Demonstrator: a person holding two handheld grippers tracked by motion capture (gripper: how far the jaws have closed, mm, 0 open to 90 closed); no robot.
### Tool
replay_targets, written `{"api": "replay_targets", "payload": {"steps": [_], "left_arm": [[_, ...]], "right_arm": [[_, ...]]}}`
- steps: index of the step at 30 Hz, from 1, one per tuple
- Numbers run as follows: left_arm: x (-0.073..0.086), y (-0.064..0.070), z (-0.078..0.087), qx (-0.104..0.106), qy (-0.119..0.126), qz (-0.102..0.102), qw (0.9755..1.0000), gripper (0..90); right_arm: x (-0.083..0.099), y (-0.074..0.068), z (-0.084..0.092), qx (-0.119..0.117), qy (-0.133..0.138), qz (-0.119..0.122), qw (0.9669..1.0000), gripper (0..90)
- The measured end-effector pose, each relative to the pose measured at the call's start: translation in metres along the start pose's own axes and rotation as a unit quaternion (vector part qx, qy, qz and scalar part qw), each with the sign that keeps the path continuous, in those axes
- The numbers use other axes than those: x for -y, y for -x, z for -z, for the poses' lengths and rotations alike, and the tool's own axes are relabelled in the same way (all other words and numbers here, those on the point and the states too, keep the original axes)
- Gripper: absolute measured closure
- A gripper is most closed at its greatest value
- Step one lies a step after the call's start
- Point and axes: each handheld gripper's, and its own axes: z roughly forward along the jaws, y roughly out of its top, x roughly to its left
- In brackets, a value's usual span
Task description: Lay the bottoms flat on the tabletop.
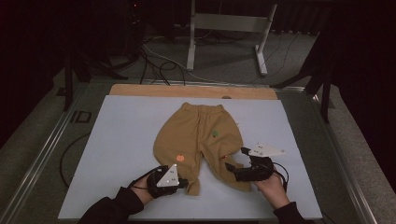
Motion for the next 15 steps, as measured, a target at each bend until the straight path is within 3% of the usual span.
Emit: {"api": "replay_targets", "payload": {"steps": [2,5,10,11,12,13,14,15], "left_arm": [[-0.005,-0.005,0.006,0.003,0.012,0.01,0.9999,87.6],[-0.018,-0.017,0.012,-0.017,0.019,0.011,0.9996,87.4],[-0.041,-0.045,0.011,-0.018,0.041,0.038,0.9983,86.6],[-0.041,-0.045,0.011,-0.018,0.041,0.038,0.9983,86.6],[-0.051,-0.057,0.009,-0.025,0.054,0.057,0.9966,86.5],[-0.051,-0.057,0.009,-0.025,0.054,0.057,0.9966,86.0],[-0.06,-0.069,0.006,-0.049,0.058,0.056,0.9956,86.2],[-0.06,-0.069,0.006,-0.049,0.058,0.056,0.9956,86.3]], "right_arm": [[0.0,0.001,0.001,0.0,0.0,0.0,1.0,12.1],[-0.002,0.001,0.003,-0.001,0.006,0.001,1.0,12.1],[-0.002,0.001,0.002,-0.002,0.005,-0.002,1.0,12.1],[-0.002,0.001,0.002,-0.001,0.005,-0.002,1.0,12.1],[-0.002,0.002,0.002,-0.001,0.005,-0.001,1.0,12.1],[-0.002,0.003,0.003,-0.001,0.004,-0.002,1.0,12.1],[-0.002,0.003,0.003,-0.002,0.007,-0.006,1.0,12.1],[-0.002,0.003,0.004,-0.002,0.007,-0.006,1.0,12.1]]}}
